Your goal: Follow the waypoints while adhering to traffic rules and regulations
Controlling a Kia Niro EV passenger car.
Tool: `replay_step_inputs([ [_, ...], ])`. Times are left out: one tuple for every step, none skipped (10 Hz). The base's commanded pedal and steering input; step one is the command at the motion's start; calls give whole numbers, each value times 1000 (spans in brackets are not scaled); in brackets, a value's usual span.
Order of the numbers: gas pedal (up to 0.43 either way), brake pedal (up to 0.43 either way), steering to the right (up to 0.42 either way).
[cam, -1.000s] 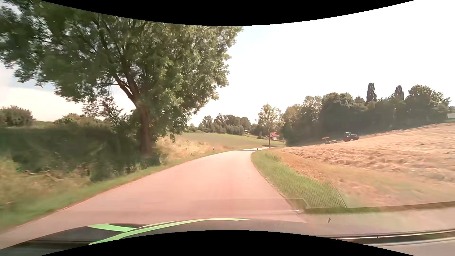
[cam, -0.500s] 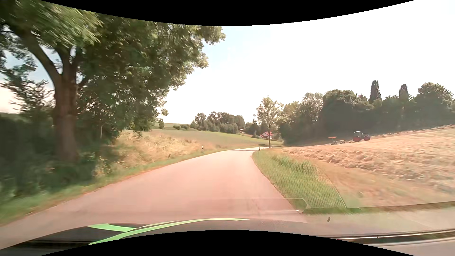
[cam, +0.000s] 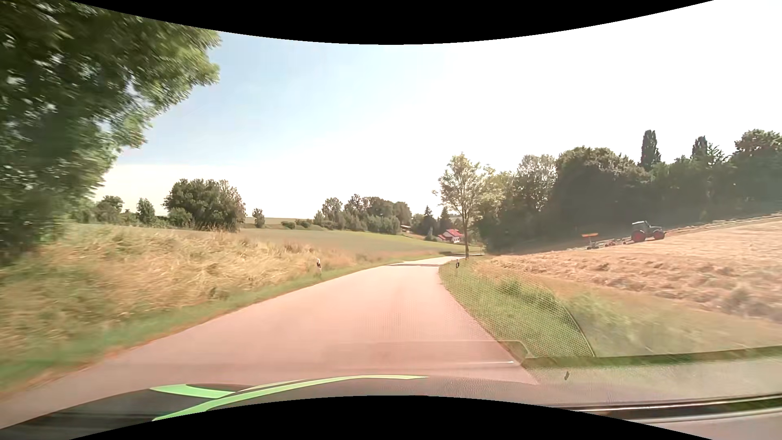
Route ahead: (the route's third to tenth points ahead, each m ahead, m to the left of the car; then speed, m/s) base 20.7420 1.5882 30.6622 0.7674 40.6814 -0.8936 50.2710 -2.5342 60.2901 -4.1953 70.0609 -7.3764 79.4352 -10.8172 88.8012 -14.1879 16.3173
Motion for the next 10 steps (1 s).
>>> replay_step_inputs([
  [0, 67, 20],
  [0, 67, 21],
  [0, 73, 21],
  [0, 73, 21],
  [0, 73, 21],
  [0, 73, 21],
  [0, 73, 21],
  [0, 73, 21],
  [0, 73, 22],
  [0, 73, 24],
])
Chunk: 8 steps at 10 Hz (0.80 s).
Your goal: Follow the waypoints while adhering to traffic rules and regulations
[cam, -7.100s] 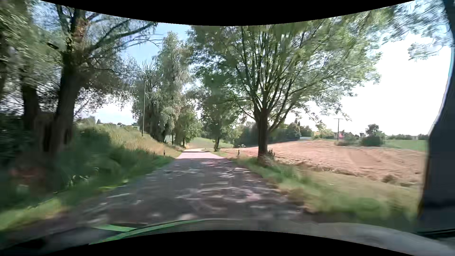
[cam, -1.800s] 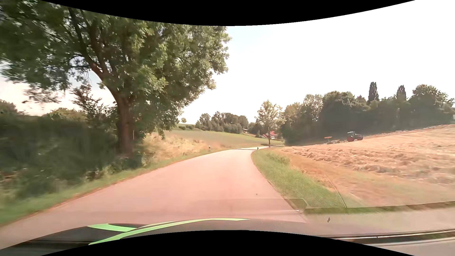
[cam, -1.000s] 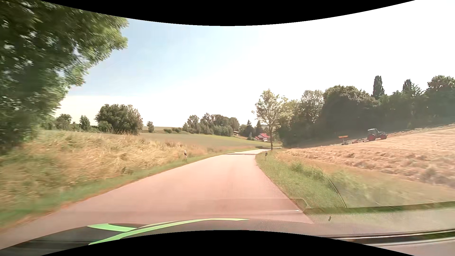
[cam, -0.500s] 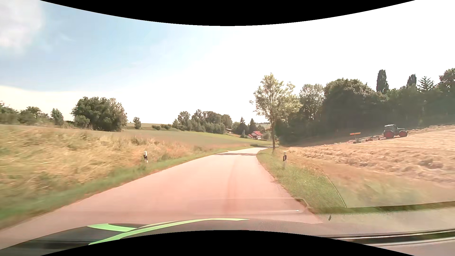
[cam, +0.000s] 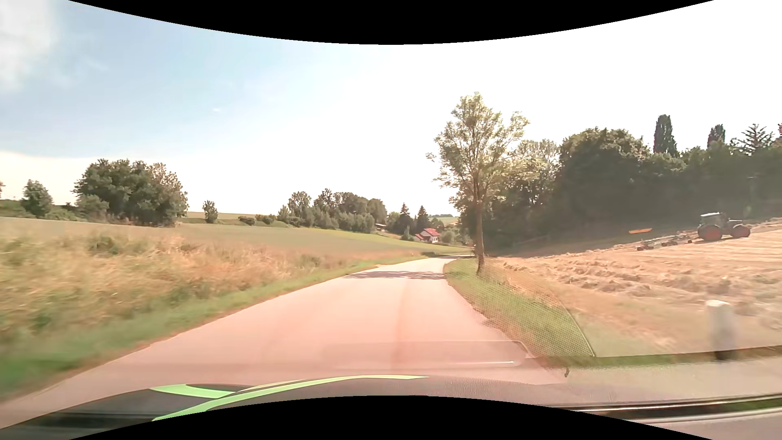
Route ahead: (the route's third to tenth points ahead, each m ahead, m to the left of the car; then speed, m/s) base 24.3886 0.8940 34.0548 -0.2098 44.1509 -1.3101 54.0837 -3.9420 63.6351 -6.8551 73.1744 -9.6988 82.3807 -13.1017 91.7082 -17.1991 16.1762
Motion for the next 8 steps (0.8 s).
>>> replay_step_inputs([
  [0, 73, 25],
  [0, 73, 25],
  [0, 73, 25],
  [0, 79, 25],
  [0, 85, 25],
  [0, 116, 25],
  [0, 128, 26],
  [0, 128, 26],
])
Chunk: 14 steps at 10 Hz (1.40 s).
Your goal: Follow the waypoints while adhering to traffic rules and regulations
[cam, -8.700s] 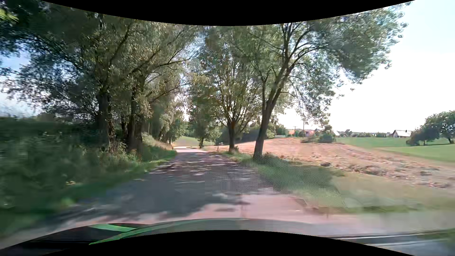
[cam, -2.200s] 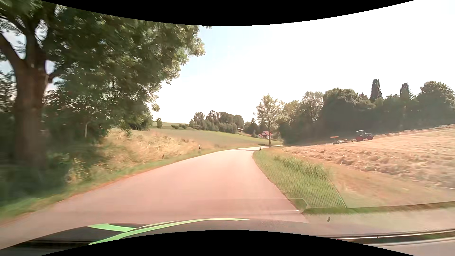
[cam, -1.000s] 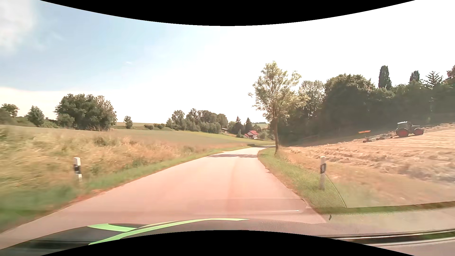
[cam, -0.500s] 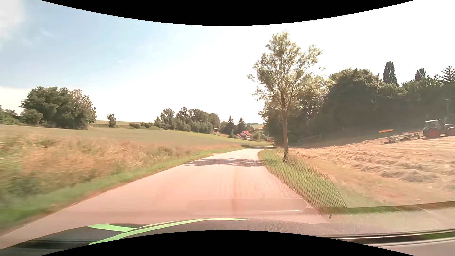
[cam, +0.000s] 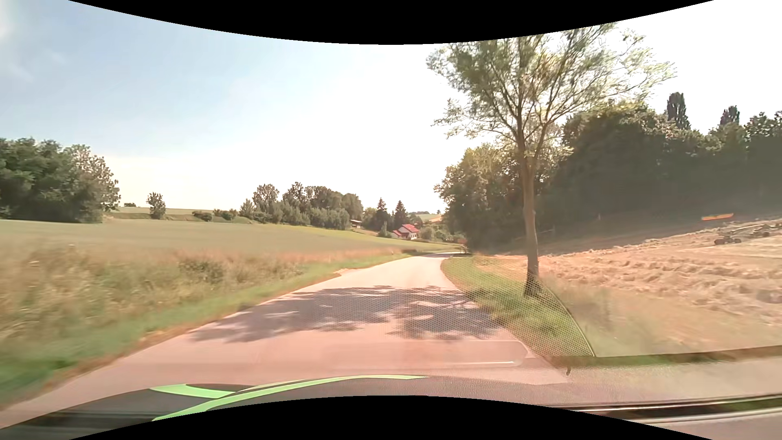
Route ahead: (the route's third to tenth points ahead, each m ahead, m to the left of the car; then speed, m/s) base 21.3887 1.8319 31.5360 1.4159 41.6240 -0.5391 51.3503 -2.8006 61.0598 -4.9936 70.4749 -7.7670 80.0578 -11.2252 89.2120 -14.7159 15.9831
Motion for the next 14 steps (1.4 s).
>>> replay_step_inputs([
  [0, 134, 26],
  [0, 165, 28],
  [0, 171, 29],
  [0, 177, 29],
  [0, 183, 29],
  [0, 183, 29],
  [0, 195, 28],
  [0, 213, 26],
  [0, 213, 24],
  [0, 220, 23],
  [0, 220, 22],
  [0, 220, 22],
  [0, 226, 23],
  [0, 226, 22],
])
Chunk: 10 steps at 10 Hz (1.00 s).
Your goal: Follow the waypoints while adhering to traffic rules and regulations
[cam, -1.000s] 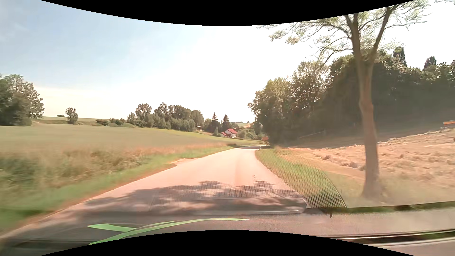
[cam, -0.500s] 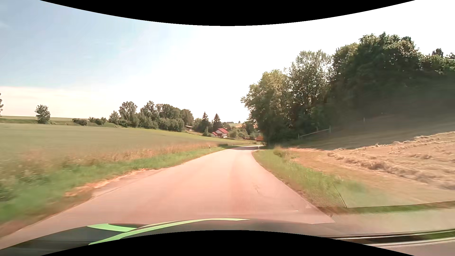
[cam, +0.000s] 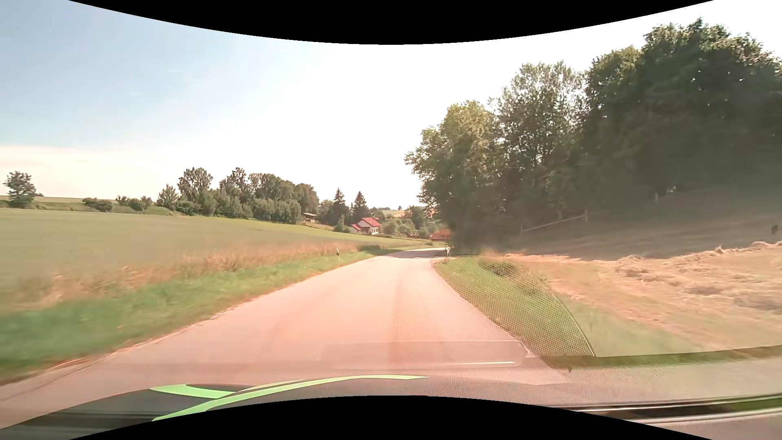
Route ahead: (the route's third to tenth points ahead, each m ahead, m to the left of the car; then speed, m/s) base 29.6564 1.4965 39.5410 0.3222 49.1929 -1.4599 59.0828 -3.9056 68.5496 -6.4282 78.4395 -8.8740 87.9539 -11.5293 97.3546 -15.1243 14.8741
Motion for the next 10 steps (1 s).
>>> replay_step_inputs([
  [0, 226, 22],
  [0, 226, 22],
  [0, 226, 22],
  [0, 226, 19],
  [0, 226, 16],
  [0, 226, 14],
  [0, 232, 14],
  [0, 232, 14],
  [0, 232, 15],
  [0, 232, 16],
])
